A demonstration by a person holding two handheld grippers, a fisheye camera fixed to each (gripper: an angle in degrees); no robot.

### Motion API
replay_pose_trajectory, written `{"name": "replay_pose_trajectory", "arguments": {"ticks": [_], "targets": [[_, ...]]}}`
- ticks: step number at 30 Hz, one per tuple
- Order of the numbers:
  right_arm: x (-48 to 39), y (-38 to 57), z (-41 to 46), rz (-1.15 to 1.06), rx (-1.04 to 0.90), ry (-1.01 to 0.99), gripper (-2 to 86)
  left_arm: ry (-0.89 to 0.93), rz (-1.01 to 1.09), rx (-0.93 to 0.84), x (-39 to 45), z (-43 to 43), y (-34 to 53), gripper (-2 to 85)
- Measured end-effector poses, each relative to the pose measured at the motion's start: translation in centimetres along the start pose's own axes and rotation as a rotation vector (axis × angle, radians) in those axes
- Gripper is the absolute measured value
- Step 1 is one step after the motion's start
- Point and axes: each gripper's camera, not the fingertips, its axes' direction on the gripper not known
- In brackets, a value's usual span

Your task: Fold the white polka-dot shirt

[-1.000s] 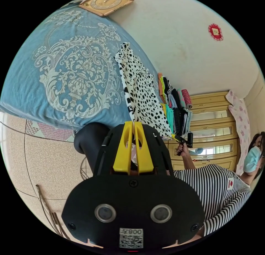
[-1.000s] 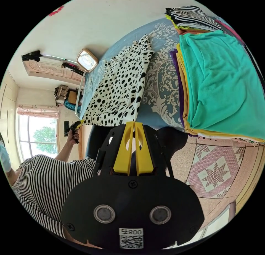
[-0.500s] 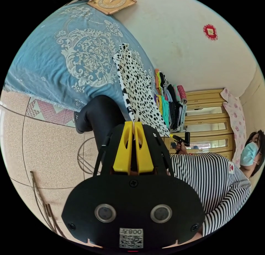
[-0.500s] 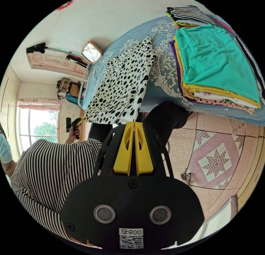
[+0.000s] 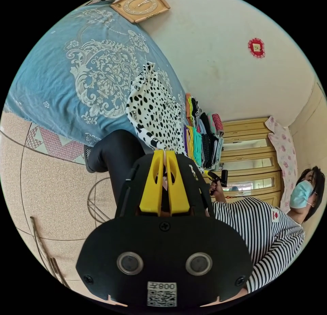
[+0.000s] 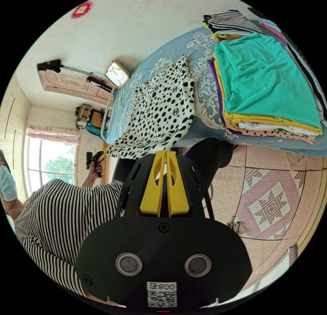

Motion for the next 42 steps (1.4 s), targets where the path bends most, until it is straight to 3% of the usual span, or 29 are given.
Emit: {"name": "replay_pose_trajectory", "arguments": {"ticks": [14,26,37,42], "targets": [[-1.6,-23.4,-0.7,-0.115,0.073,0.055,0.1,0.012,0.043,0.058,0.1,8.2,-21.2,1.0],[0.8,-45.7,6.2,-0.080,-0.014,0.112,0.1,-0.043,-0.055,0.047,-5.1,18.9,-38.0,1.2],[2.8,-58.2,11.1,-0.002,-0.089,0.087,0.3,-0.087,-0.106,0.043,-8.4,26.9,-46.4,2.4],[2.6,-60.1,10.8,0.028,-0.037,-0.006,0.5,-0.063,-0.109,0.104,-8.7,28.7,-47.4,3.6]]}}
